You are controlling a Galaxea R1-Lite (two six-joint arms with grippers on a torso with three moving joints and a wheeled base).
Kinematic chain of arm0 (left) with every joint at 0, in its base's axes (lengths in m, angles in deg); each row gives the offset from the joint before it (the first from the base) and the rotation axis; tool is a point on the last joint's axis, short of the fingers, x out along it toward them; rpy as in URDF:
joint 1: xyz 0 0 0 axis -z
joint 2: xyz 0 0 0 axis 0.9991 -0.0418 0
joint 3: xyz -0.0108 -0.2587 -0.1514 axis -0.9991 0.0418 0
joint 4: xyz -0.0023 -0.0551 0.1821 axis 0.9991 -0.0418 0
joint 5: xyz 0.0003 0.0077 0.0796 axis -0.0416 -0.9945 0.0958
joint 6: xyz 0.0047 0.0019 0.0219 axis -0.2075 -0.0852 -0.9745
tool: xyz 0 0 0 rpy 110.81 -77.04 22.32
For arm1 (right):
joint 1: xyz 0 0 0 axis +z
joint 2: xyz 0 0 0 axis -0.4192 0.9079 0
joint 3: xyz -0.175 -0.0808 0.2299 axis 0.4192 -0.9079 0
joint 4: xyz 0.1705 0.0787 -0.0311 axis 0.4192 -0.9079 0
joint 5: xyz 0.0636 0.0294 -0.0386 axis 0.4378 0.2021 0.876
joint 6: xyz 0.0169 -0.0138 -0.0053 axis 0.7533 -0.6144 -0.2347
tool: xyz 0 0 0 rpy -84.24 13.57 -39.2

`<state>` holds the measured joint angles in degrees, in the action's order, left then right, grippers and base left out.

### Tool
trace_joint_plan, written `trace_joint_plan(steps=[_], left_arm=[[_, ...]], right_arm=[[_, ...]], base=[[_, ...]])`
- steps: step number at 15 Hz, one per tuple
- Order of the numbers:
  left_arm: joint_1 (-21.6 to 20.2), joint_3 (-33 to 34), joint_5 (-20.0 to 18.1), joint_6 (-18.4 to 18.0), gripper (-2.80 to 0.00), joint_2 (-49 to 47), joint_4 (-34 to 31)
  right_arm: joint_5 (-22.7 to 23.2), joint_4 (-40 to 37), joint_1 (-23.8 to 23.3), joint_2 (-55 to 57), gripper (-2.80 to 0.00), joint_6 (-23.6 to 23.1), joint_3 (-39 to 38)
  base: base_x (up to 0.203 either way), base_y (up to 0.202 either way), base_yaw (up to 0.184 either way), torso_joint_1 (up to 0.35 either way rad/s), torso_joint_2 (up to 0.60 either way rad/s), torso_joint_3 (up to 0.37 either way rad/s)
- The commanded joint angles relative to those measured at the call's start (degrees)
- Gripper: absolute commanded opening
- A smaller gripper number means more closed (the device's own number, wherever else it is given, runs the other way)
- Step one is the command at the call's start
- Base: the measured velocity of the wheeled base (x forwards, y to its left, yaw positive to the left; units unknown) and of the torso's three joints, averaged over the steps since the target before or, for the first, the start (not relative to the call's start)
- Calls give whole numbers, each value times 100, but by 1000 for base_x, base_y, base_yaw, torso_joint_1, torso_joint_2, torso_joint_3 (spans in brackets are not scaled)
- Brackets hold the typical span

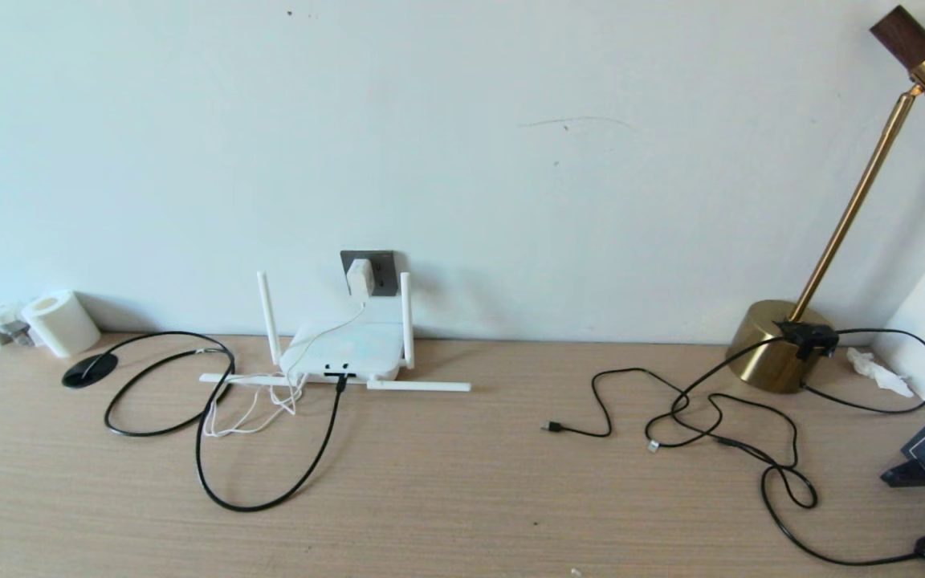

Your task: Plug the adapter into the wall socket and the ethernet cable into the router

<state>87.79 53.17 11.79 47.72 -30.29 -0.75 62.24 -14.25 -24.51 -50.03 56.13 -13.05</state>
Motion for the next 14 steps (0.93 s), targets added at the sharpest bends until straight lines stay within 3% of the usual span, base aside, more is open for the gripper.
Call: trace_joint_plan(steps=[1,14], left_arm=[[-1,9,-3,5,-280,-11,15],[-1,9,6,5,-280,-11,8]], right_arm=[[4,-5,1,9,0,-13,0],[4,-5,0,9,0,-66,0]], base=[[0,0,0,0,0,0],[0,0,0,0,0,0]])
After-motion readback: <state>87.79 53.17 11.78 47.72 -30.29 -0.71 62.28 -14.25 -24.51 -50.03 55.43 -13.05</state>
